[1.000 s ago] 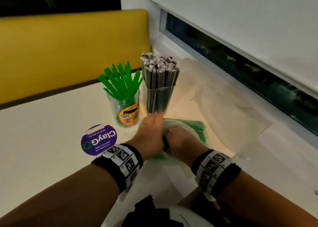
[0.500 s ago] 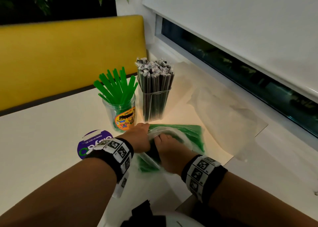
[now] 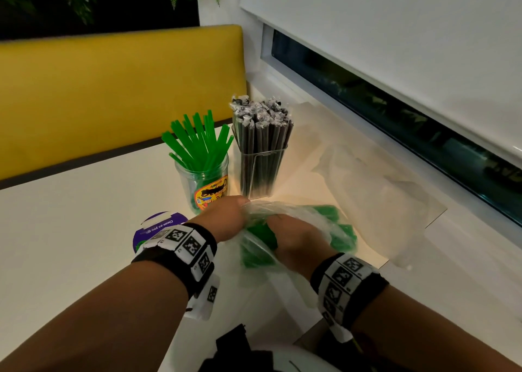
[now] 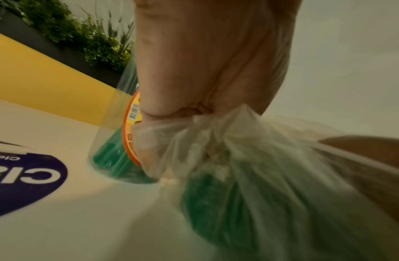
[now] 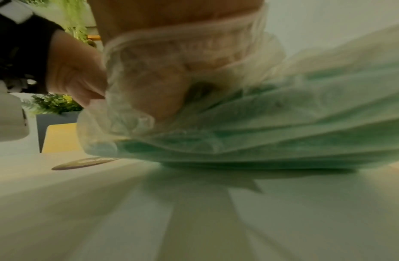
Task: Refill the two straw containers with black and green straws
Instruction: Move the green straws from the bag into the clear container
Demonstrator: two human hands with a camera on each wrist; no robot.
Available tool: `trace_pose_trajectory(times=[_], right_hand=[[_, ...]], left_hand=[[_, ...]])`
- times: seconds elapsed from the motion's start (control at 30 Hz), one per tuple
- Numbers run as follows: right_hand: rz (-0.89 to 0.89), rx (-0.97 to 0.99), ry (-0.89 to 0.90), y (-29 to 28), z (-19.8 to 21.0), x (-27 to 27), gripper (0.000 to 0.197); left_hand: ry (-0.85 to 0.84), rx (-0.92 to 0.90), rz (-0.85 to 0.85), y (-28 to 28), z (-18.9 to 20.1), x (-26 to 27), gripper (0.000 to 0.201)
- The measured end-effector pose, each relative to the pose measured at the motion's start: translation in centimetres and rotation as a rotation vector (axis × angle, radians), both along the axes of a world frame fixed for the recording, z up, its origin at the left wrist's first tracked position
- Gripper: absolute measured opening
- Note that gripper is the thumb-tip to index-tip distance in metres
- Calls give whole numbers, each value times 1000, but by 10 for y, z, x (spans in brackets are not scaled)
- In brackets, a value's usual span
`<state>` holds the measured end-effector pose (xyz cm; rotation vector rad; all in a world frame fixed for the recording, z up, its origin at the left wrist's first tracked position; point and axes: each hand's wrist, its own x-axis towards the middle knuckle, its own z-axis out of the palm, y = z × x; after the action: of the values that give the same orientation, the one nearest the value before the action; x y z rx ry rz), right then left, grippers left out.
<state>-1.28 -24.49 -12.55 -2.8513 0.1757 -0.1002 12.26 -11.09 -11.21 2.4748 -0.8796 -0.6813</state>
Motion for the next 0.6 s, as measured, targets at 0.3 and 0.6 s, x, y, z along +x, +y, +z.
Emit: trace_pose_trajectory(times=[0.3,0.6], right_hand=[[-89,220,148,-6,15,-1,20],[-73,221,177,-8,43,13,15]], left_hand=[[13,33,-149,9,12,4,32],[55,108,-365,17,38,2,37]])
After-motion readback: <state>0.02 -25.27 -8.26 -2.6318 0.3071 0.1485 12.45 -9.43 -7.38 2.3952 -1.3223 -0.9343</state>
